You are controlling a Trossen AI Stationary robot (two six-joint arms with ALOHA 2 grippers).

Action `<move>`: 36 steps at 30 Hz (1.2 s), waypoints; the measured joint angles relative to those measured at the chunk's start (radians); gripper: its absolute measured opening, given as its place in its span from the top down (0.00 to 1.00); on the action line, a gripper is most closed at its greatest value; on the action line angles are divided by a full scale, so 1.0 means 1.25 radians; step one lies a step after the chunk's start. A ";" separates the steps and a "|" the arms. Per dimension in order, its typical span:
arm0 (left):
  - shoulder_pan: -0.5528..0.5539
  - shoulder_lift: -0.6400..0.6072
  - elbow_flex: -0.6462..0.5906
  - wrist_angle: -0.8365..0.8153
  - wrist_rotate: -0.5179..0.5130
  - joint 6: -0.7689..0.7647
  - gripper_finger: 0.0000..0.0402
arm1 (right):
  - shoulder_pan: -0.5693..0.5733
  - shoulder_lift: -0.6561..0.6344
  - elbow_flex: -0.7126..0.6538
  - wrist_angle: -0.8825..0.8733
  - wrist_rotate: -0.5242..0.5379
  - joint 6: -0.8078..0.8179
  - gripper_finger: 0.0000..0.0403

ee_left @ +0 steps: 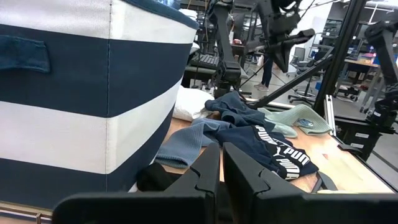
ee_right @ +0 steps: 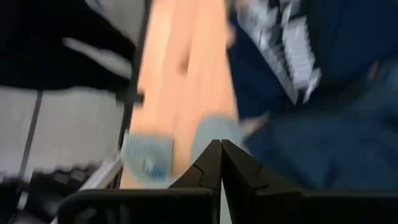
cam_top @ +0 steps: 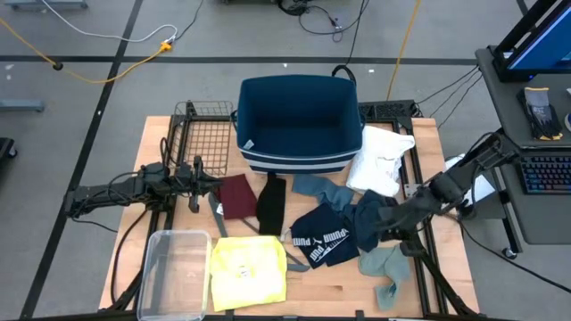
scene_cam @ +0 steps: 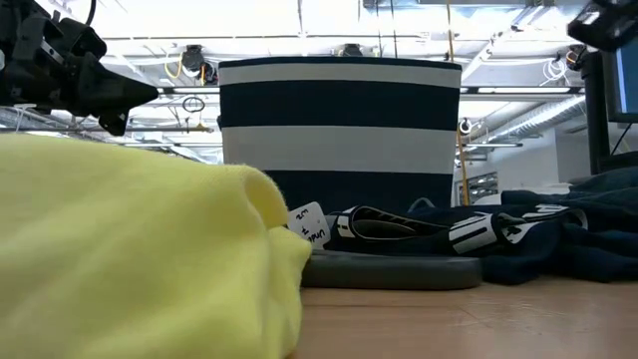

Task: Pick & Place Cloths
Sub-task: Put the light green sock into the transparent bin

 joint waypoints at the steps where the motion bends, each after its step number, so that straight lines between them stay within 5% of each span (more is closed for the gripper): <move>1: 0.000 0.000 0.000 0.000 0.000 0.000 0.95 | 0.013 0.017 0.009 -0.020 -0.012 0.023 1.00; 9: 0.000 0.000 0.000 0.000 0.000 0.000 0.95 | 0.106 0.096 0.006 -0.065 -0.040 0.190 0.98; 17: 0.000 0.000 0.000 0.000 -0.001 0.000 0.95 | 0.137 0.129 0.005 -0.058 -0.041 0.275 0.84; 28: 0.000 0.000 0.000 0.000 -0.001 0.000 0.95 | 0.196 0.131 0.005 -0.059 -0.041 0.193 0.54; 36: 0.000 0.000 0.000 0.000 -0.001 0.000 0.95 | 0.227 0.181 0.005 -0.059 -0.043 0.082 0.51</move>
